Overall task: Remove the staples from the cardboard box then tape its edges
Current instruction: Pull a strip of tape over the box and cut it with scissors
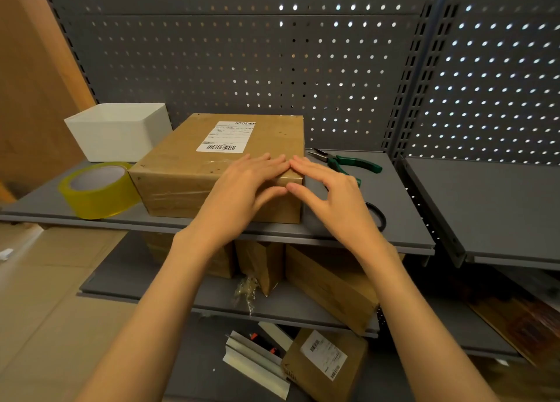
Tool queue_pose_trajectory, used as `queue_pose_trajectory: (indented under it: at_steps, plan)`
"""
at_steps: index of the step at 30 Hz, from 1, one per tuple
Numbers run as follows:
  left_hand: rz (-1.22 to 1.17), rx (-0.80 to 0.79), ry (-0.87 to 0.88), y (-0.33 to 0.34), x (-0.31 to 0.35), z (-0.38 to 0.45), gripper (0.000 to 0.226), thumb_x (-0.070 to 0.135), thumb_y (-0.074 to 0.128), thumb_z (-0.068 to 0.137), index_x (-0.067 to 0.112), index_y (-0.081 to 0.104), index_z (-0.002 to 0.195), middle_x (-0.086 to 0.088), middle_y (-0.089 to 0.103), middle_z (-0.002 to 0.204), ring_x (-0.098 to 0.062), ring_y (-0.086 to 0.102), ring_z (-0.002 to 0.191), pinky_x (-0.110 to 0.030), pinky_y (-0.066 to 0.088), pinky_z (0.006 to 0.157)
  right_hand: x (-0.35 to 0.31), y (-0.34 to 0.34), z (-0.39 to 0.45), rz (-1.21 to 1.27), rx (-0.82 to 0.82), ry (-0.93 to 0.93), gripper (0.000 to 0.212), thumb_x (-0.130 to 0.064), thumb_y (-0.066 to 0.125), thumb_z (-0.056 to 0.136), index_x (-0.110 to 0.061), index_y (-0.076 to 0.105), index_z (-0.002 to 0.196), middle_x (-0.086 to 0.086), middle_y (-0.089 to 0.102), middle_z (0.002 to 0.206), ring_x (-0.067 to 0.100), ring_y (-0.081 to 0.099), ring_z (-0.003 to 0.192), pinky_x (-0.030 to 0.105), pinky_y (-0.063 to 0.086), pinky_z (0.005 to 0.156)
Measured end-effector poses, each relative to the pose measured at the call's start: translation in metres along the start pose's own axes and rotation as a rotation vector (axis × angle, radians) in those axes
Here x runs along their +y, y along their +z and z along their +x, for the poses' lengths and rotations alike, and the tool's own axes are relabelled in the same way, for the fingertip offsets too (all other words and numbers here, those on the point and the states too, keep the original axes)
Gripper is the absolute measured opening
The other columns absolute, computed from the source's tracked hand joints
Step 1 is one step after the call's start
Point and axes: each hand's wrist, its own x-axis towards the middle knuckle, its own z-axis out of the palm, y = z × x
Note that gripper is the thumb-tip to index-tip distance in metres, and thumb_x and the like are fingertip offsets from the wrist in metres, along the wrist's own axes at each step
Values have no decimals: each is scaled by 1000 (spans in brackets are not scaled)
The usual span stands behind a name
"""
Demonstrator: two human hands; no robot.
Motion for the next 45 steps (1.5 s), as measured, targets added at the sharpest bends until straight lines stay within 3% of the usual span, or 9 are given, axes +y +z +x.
queue_pose_trajectory:
  at_steps: [9, 15, 18, 20, 24, 28, 31, 37, 45]
  plan:
    - [65, 278, 64, 21, -3, -8, 37, 18, 65, 83, 11, 63, 119, -6, 64, 121, -24, 56, 117, -38, 40, 98, 7, 11, -2, 22, 108, -37, 39, -18, 65, 85, -15, 58, 123, 1, 58, 128, 6, 45, 125, 15, 31, 106]
    - [162, 329, 87, 27, -3, -11, 37, 21, 62, 85, 8, 62, 120, -8, 64, 121, -26, 57, 116, -37, 36, 100, 0, 11, -5, 58, 83, -2, 41, -17, 64, 86, -15, 55, 126, 1, 55, 132, 4, 42, 127, 14, 30, 107]
    - [115, 265, 52, 25, -1, -14, 39, 21, 61, 87, 9, 58, 124, -8, 60, 127, -24, 51, 124, -36, 25, 110, -6, 5, -6, 289, 20, 127, 37, -15, 59, 89, -13, 56, 126, 1, 53, 134, 0, 45, 124, 15, 36, 103]
    - [-32, 306, -20, 17, 0, -17, 37, 23, 60, 88, 9, 59, 122, -6, 61, 125, -21, 51, 122, -30, 20, 113, -10, 0, -3, 460, 54, 220, 34, -16, 57, 91, -13, 58, 125, -1, 58, 129, -5, 53, 113, 8, 42, 92]
    - [-97, 664, -257, -5, -17, -31, 28, 25, 55, 92, 10, 61, 116, -2, 60, 119, -15, 51, 116, -21, 23, 108, -13, 3, 6, 408, 199, 392, 43, -31, 52, 94, -18, 48, 134, -6, 53, 131, -10, 48, 101, 1, 41, 78]
    - [-255, 791, -730, -28, -57, -45, 50, 36, 55, 90, 12, 44, 132, -7, 45, 135, -18, 38, 125, -27, 31, 102, -17, 18, 13, 349, 138, 634, 68, -48, 49, 91, -15, 26, 146, 3, 33, 149, 17, 35, 132, 28, 33, 101]
    - [-483, 728, -921, -37, -84, -49, 61, 40, 56, 89, 11, 37, 138, -7, 41, 140, -21, 39, 128, -34, 34, 105, -20, 28, 15, 416, 96, 770, 78, -57, 49, 87, -14, 24, 146, 6, 36, 146, 21, 39, 127, 31, 34, 92]
    - [-940, 542, -973, -29, -105, -51, 60, 51, 51, 87, 18, 42, 136, 4, 47, 135, -13, 43, 116, -33, 33, 102, -25, 33, 16, 580, 100, 851, 34, -58, 50, 85, -25, 51, 93, -9, 56, 90, 7, 51, 83, 23, 38, 67]
    - [-1094, 672, -961, -35, -101, -49, 37, 45, 43, 92, 24, 54, 121, 5, 59, 121, -10, 53, 110, -27, 43, 94, -35, 28, 1, 848, 171, 755, 43, -40, 61, 85, -20, 53, 122, -3, 63, 109, 14, 59, 99, 25, 46, 70]
